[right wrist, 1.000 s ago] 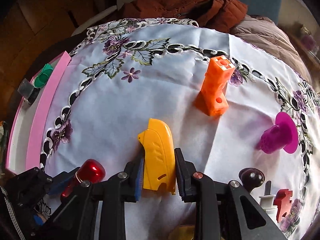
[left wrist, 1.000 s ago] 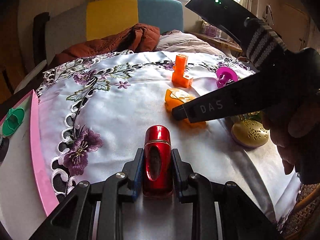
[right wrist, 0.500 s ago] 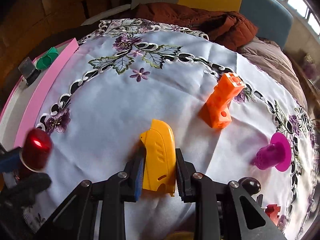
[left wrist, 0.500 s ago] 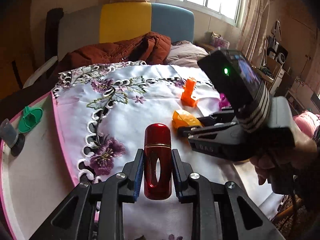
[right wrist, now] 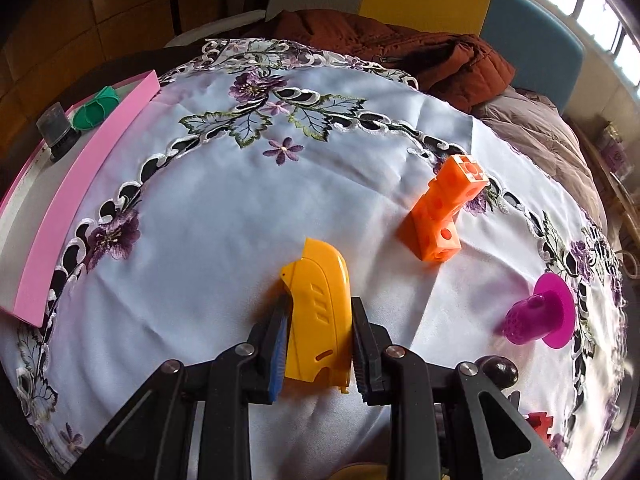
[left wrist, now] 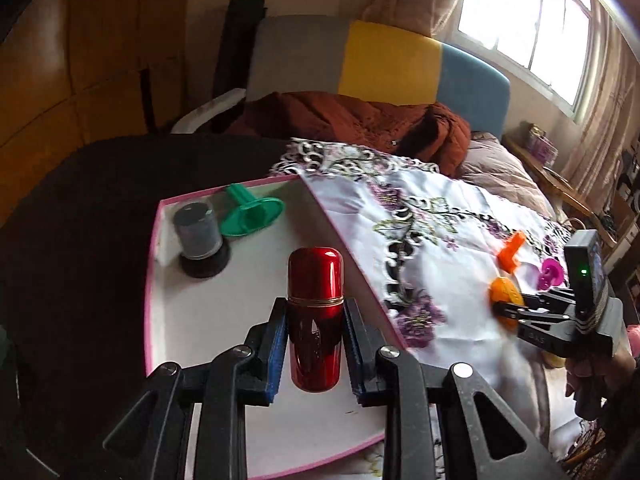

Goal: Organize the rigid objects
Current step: 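Carry the red cylinder into the tray and open left tool while right holds yellow block, then carry the yellow block with the right tool toward the pink tray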

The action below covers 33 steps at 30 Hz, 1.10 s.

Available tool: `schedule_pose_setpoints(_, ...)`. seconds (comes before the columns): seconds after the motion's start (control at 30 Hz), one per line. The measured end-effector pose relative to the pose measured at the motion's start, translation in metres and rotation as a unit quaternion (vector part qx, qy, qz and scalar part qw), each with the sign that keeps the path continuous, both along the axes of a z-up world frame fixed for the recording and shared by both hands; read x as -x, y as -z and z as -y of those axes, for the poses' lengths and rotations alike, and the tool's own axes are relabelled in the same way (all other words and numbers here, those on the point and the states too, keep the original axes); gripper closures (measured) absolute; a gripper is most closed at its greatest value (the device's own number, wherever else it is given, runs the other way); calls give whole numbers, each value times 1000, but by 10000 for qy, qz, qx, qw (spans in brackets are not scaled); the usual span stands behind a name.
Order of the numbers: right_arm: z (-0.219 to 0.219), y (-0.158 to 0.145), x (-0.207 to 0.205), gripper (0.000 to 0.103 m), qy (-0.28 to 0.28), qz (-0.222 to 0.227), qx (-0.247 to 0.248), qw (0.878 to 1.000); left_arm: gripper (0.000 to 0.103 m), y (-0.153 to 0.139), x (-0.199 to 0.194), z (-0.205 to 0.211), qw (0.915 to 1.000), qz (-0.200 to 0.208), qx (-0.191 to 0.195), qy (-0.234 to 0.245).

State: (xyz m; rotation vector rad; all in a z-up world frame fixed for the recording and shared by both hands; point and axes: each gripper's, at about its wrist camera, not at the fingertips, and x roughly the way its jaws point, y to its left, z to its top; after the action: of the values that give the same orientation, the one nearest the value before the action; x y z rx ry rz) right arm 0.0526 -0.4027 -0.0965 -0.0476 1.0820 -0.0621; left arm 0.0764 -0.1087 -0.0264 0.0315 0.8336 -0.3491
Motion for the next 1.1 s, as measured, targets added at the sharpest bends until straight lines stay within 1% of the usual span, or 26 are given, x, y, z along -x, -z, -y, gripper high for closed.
schedule_pose_setpoints(0.17,-2,0,0,76,-24,9,76,10000,77,15,-17,-34,9991,-193,-240,-308)
schedule_pose_setpoints(0.23,-1,-1,0,76,-28,10,77,10000,77,20,-28,-44,9984,-348,-187,-400)
schedule_pose_setpoints(0.33,-2,-1,1,76,-35,13,97,9999,77,29,-46,-58,9969,-648,48,-444)
schedule_pose_setpoints(0.53,-2,-1,1,75,-47,15,116,9999,77,43,-69,-61,9955,-833,-78,-436)
schedule_pose_setpoints(0.6,-2,-1,1,75,-55,17,122,9999,77,48,-77,-60,9952,-861,-196,-434)
schedule_pose_setpoints(0.7,-2,-1,1,75,-58,20,126,9999,77,57,-88,-61,9923,-1078,-286,-545)
schedule_pose_setpoints(0.8,-2,-1,0,75,-60,20,126,9999,72,57,-92,-63,9922,-1057,-298,-589)
schedule_pose_setpoints(0.93,-3,-1,0,75,-75,21,153,9999,69,50,-83,-68,9939,-866,-227,-645)
schedule_pose_setpoints(1.07,-4,0,0,75,-93,27,196,9998,68,43,-65,-72,9940,-675,-340,-790)
schedule_pose_setpoints(1.1,-4,0,0,75,-96,30,200,9997,68,40,-58,-72,9934,-591,-462,-873)
